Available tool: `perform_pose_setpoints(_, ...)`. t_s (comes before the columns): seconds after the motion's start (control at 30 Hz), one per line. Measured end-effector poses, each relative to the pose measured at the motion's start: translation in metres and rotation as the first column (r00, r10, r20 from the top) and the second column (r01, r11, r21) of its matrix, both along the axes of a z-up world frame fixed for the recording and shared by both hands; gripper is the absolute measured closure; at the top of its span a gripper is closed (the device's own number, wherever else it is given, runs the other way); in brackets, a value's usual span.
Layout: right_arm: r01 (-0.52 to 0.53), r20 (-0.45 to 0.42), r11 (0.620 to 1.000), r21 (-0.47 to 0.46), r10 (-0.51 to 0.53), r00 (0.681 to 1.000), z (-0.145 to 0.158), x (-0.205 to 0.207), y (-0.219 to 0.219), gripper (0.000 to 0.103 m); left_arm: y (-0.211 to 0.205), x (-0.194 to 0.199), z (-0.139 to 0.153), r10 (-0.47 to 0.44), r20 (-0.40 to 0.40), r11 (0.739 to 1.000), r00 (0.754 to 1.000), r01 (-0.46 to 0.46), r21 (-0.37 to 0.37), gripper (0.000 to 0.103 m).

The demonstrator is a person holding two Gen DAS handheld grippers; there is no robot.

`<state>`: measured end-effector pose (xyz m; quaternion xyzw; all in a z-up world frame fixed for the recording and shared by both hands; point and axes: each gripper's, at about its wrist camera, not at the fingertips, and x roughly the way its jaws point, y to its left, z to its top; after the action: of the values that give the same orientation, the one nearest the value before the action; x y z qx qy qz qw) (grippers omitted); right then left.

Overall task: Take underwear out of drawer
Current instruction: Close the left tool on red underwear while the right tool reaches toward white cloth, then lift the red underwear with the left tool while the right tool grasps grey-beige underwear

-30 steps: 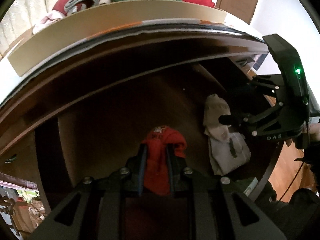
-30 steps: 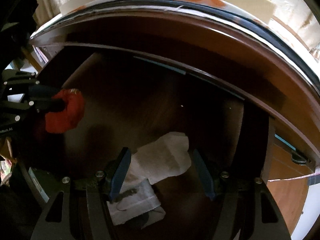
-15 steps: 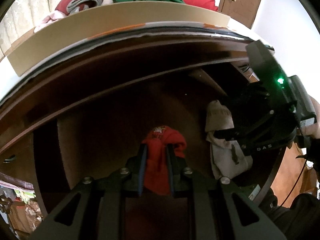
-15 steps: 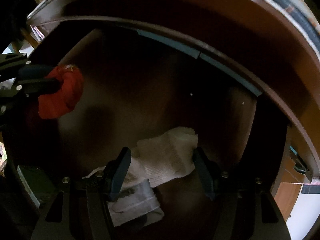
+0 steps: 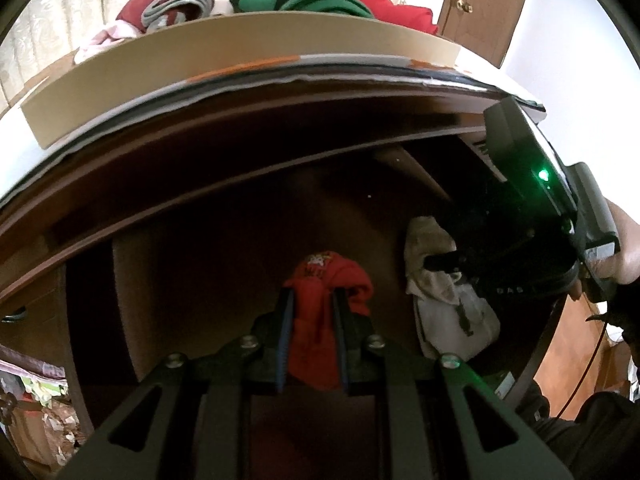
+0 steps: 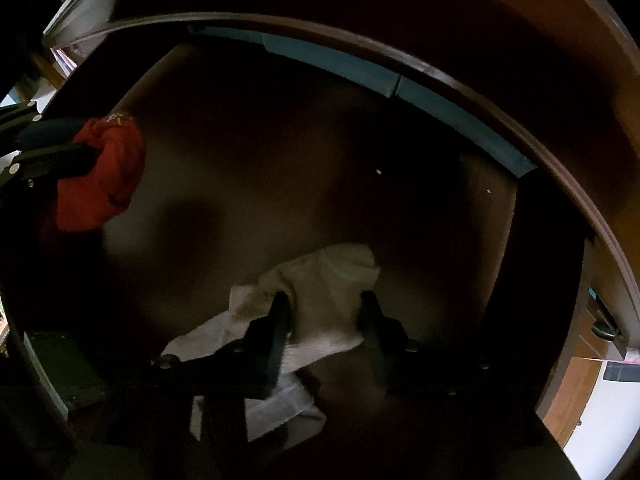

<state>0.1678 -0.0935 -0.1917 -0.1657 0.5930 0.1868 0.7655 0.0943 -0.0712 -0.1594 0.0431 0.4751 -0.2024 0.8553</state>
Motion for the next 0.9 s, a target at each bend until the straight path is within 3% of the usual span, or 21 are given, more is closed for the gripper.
perform_pose_setpoints(0.67, -0.08, 0.217, 0.996, 0.039, 0.07, 0.974, 0.032, -0.046, 0.014, 0.072, 0.002, -0.01, 0.009, 0.023, 0.042, 1.0, 0.999, -0.023, 0.001, 0.087)
perform_pose_setpoints(0.9, -0.082, 0.277, 0.994, 0.07, 0.06, 0.959, 0.041, -0.061, -0.007, 0.072, 0.005, -0.012, 0.013, 0.033, 0.069, 0.999, 0.997, -0.033, -0.003, 0.087)
